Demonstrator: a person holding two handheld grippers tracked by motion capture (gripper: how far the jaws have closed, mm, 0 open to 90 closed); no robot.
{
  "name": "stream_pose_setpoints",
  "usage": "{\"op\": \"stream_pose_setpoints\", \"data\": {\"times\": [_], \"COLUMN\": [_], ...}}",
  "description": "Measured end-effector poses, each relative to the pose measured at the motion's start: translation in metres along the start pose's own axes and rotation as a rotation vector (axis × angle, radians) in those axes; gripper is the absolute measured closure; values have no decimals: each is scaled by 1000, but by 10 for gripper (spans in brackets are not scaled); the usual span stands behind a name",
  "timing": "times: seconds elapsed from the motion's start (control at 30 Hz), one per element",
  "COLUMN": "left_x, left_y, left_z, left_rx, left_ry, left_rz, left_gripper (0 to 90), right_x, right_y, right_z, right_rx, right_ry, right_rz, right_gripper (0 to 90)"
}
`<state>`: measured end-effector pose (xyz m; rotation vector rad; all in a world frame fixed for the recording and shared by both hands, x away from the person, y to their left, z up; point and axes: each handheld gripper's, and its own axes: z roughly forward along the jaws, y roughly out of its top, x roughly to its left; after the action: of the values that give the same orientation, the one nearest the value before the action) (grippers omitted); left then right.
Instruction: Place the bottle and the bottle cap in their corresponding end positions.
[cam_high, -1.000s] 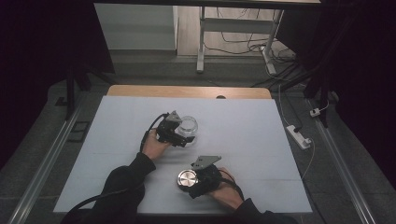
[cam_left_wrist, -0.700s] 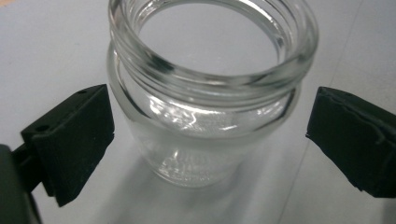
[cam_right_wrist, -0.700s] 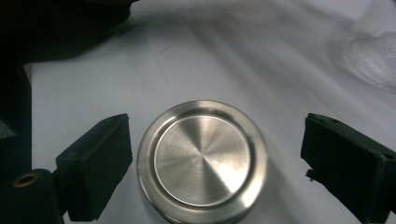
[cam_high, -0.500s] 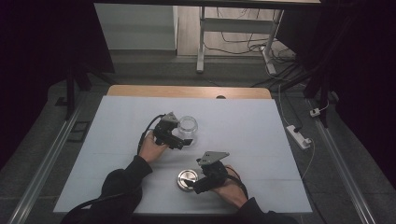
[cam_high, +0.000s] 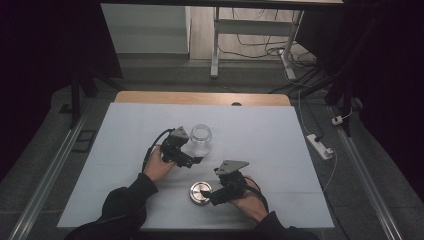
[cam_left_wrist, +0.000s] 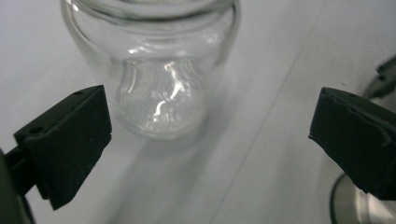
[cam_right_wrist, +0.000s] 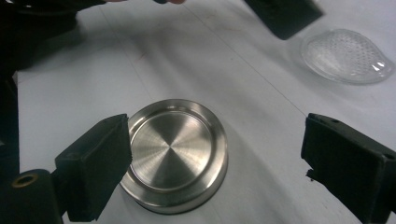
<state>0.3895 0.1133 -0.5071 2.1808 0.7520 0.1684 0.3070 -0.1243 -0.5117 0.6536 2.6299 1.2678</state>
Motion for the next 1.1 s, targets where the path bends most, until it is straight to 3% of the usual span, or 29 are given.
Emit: {"op": "stream_pose_setpoints", "data": {"times": [0.27, 0.4, 0.63, 1.1], "left_x": [-20, -27, -36, -45], "left_y": [-7, -10, -19, -43], "left_z": [-12, -20, -28, -58], "left_rx": [-2, -25, -15, -53], "left_ry": [-26, -45, -73, -93], "left_rz": [23, 24, 39, -6], "left_gripper": [0, 0, 0, 0], "right_x": [-2, -4, -5, -4], "right_y": [1, 2, 1, -1], "right_z": [-5, -10, -13, -28], "right_rx": [14, -4, 8, -3], "right_ry": [6, 3, 22, -18], "right_rz": [23, 41, 62, 48], "right_gripper": [50, 50, 22, 2]}}
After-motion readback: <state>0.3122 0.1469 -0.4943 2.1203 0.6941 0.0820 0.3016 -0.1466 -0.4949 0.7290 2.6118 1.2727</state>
